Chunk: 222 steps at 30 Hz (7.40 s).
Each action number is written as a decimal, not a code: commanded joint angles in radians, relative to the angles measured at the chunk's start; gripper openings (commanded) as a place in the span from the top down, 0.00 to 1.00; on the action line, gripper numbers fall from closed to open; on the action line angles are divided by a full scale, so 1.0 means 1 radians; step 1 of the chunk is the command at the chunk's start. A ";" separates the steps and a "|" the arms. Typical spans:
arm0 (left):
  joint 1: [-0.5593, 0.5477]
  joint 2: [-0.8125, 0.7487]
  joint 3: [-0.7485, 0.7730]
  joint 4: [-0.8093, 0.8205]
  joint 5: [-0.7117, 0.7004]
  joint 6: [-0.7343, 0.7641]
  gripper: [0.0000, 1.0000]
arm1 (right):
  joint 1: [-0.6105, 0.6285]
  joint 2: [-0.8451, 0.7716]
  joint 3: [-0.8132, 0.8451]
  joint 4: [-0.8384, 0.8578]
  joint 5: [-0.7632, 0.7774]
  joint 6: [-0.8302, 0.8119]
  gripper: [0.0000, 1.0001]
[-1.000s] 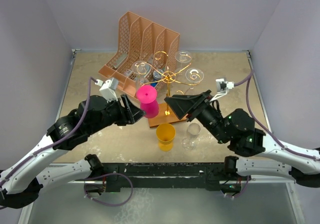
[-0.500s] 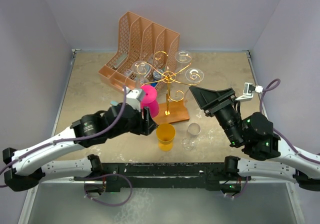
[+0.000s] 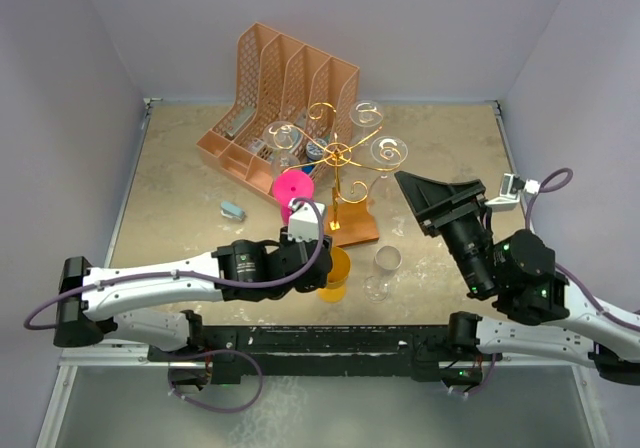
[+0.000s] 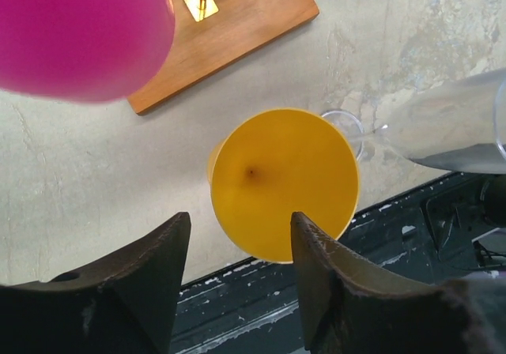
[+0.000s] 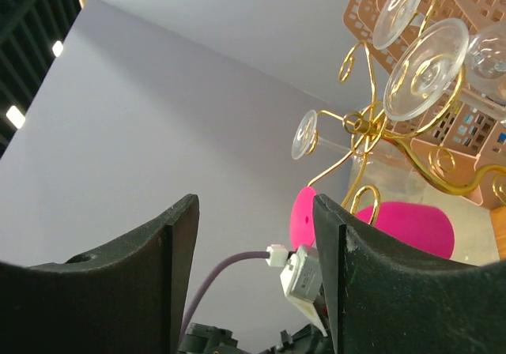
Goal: Place the wine glass upside down on the wine glass rack
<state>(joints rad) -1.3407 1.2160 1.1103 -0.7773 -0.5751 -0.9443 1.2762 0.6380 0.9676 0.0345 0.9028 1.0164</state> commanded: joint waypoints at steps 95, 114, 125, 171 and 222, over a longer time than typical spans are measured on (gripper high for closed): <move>-0.129 -0.145 -0.007 -0.109 0.026 -0.025 1.00 | 0.003 -0.021 -0.019 -0.007 0.052 0.059 0.39; -0.129 -0.386 -0.012 -0.253 -0.119 -0.084 1.00 | 0.003 0.065 0.020 0.167 -0.114 -0.230 0.39; -0.129 -0.463 0.004 -0.314 -0.326 -0.191 1.00 | 0.002 0.391 0.266 0.064 -0.271 -0.449 0.36; -0.127 -0.439 0.408 0.637 -0.666 0.852 1.00 | 0.001 0.448 0.361 0.362 -0.312 -0.166 0.36; -0.127 -0.327 0.344 0.672 -0.409 0.706 0.54 | -0.179 0.454 0.358 0.742 -0.325 0.005 1.00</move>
<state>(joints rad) -1.4628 0.8852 1.4029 0.0772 -0.9035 -0.1761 1.0992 1.1778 1.3296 0.6582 0.5388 1.2564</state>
